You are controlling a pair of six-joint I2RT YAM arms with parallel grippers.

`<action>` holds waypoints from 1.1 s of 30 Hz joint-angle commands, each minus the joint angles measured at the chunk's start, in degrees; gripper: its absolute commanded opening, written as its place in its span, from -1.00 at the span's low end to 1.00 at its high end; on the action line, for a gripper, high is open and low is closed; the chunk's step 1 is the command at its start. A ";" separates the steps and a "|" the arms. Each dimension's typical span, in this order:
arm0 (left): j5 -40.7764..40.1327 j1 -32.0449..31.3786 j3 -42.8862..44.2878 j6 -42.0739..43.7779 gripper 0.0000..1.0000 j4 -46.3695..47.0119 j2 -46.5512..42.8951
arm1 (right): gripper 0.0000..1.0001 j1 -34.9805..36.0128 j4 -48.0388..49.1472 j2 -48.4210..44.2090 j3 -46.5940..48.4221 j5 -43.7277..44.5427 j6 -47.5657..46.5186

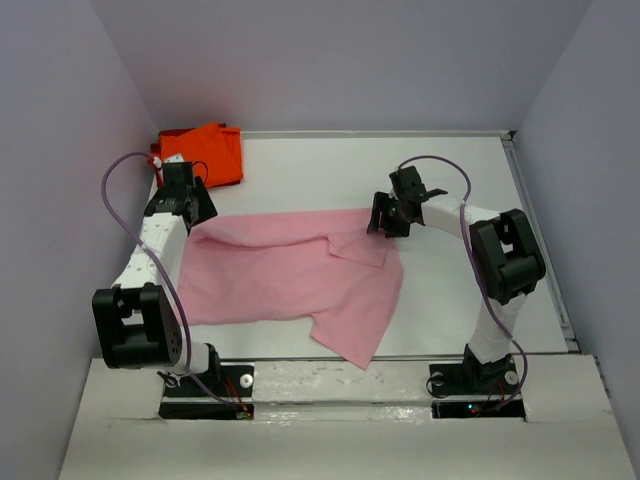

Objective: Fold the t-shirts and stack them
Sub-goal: Fold the flattened tshirt in 1/3 of the way

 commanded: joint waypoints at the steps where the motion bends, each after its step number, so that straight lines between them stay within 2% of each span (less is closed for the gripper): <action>1: 1.19 0.42 -1.31 0.52 0.37 3.15 -2.22 | 0.29 0.12 -0.38 0.21 0.26 1.31 -0.79; 2: 1.10 0.42 -1.13 0.52 0.50 2.98 -2.13 | 0.29 0.12 -0.38 0.04 0.17 1.22 -0.79; 3: 0.84 0.33 -0.96 0.52 0.52 2.80 -2.13 | 0.29 0.12 -0.38 0.04 0.25 1.13 -0.88; 11: 0.56 0.42 -0.60 -1.05 0.52 5.34 -3.54 | 0.28 0.12 -0.20 -1.72 0.69 -1.59 -0.18; 23: 12.08 -1.69 -5.00 -3.61 0.45 11.94 10.60 | 0.26 4.60 0.32 0.48 5.35 -4.58 0.18; 27: 13.32 -1.69 -2.37 -2.20 0.43 10.10 15.69 | 0.27 4.60 -0.20 2.75 7.55 -5.37 0.18; 33: 13.14 -1.69 -2.89 -2.03 0.42 9.57 18.26 | 0.25 4.60 -1.17 6.10 8.16 -3.88 0.00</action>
